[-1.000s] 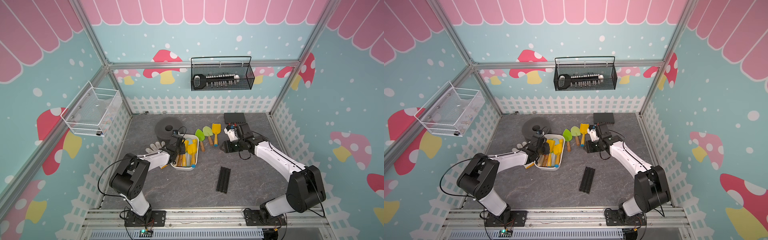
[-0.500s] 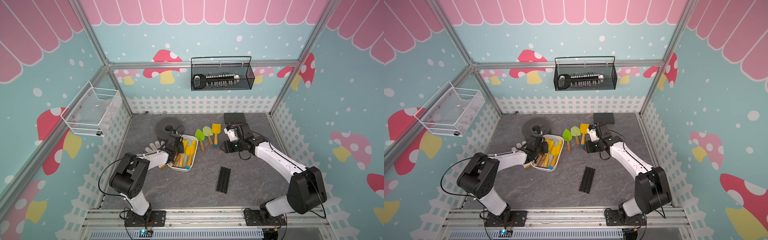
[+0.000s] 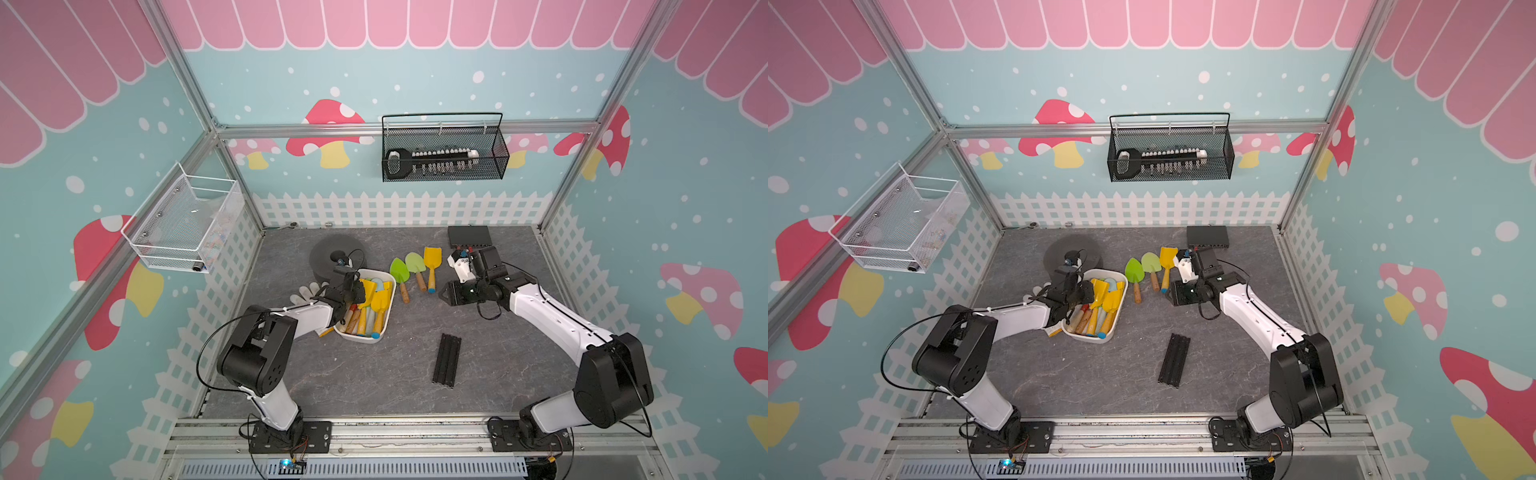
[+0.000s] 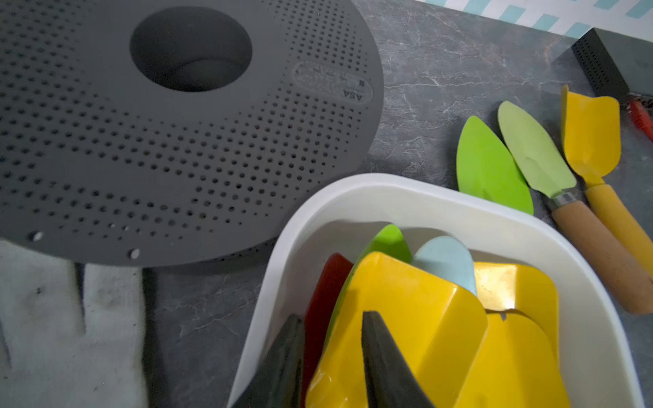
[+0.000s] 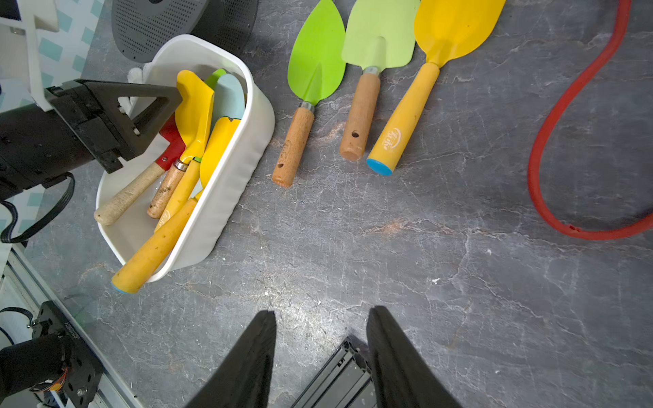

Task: Take the shovel out of the storage box
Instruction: Pick up the shovel from the storage box.

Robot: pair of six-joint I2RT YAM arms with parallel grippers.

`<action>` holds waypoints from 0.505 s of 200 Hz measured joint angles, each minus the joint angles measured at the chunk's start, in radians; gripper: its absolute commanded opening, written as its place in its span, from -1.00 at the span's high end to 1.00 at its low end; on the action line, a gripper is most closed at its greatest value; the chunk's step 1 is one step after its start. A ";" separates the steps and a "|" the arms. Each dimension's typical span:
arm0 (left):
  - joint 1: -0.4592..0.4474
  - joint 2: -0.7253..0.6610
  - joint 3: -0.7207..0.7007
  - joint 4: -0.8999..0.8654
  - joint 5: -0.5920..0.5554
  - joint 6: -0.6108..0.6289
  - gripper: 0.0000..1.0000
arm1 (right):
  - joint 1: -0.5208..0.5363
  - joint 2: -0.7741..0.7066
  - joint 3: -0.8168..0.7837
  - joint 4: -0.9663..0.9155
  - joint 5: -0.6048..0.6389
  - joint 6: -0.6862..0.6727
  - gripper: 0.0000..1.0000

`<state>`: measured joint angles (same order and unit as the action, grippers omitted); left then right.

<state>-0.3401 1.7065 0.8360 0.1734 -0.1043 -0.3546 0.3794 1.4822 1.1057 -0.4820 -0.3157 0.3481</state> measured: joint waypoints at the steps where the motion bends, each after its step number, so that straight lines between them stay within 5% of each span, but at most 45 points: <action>1: 0.001 0.000 0.000 0.000 0.001 0.000 0.40 | 0.000 0.000 0.000 0.000 0.000 0.000 0.03; 63: 0.003 0.043 0.021 -0.017 0.032 0.003 0.42 | 0.002 0.000 0.000 0.004 -0.014 0.000 0.03; 101: 0.004 0.045 0.026 -0.019 0.045 0.005 0.64 | 0.002 0.000 0.000 0.004 -0.014 0.000 0.04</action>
<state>-0.3363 1.7512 0.8619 0.1539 -0.0589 -0.3500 0.3817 1.4822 1.1053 -0.4778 -0.3302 0.3485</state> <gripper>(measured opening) 0.214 0.484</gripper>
